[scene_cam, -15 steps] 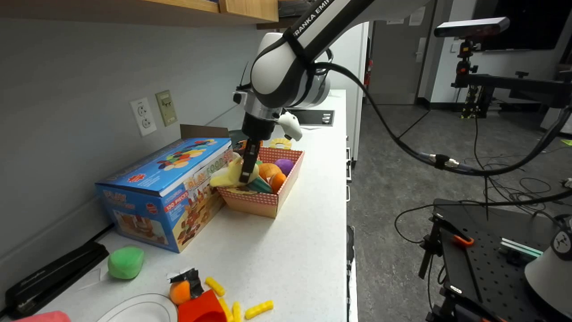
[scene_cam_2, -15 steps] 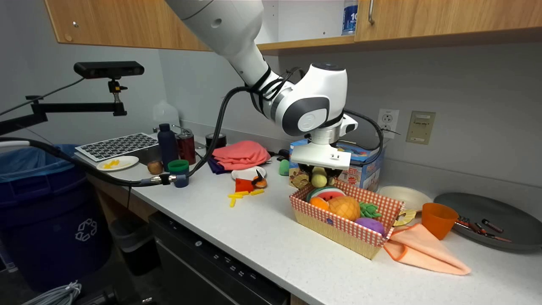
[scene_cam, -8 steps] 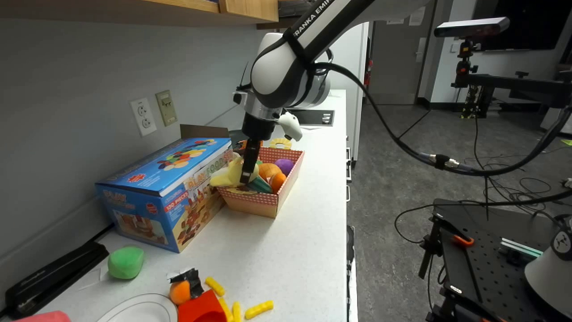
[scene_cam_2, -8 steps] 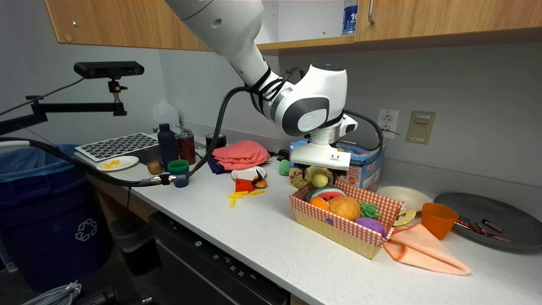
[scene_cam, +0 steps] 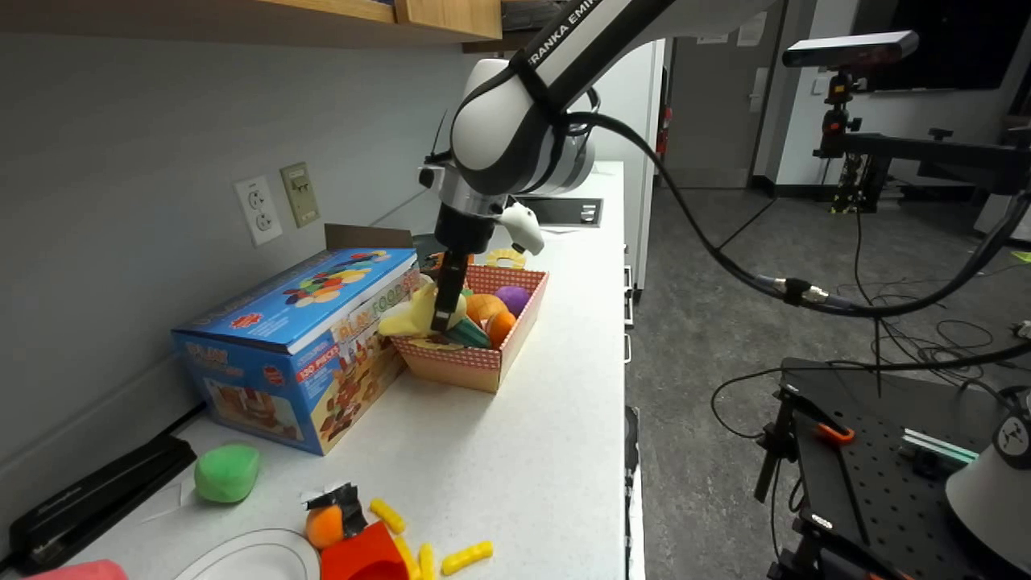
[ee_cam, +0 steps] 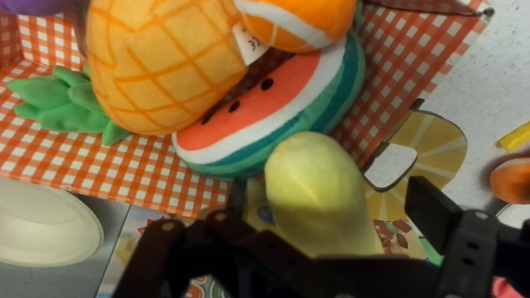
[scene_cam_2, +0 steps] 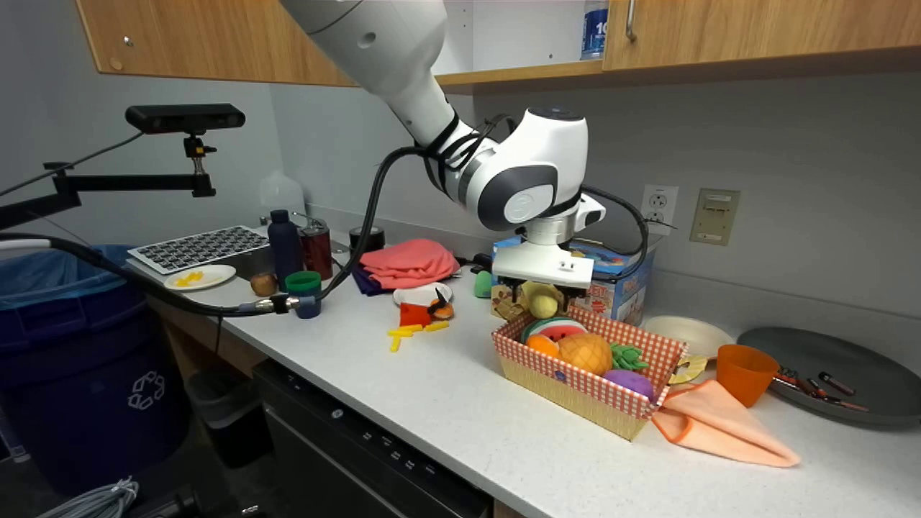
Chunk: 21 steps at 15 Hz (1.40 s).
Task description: Pick up the banana plush toy from the basket and put it inside the open upper cabinet
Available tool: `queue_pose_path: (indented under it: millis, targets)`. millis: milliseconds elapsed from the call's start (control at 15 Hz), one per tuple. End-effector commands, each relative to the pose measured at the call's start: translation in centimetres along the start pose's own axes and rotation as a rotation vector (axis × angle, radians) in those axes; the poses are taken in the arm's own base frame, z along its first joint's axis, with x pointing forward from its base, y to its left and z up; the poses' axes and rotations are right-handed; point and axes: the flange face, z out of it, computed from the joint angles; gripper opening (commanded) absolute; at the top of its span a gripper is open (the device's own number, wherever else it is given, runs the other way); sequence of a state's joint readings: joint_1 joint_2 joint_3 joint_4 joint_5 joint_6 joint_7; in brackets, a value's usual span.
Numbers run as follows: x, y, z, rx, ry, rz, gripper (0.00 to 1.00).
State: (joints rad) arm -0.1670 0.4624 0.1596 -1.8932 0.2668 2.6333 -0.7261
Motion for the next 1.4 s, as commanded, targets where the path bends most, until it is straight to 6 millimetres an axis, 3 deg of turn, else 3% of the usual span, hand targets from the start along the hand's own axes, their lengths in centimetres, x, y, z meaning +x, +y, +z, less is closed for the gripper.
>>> queue_pose_path:
  millis: [0, 400, 600, 933, 1333]
  targets:
    - [0.1, -0.1, -0.2, 0.015, 0.024, -0.008, 0.65]
    - [0.2, -0.1, -0.2, 0.019, 0.028, -0.009, 0.2]
    - [0.7, -1.1, -1.6, -0.016, 0.064, -0.048, 0.0]
    - [2.2, -4.3, -5.3, -0.066, 0.15, -0.138, 0.02]
    - [-3.2, -5.8, -6.9, -0.104, 0.169, -0.127, 0.03]
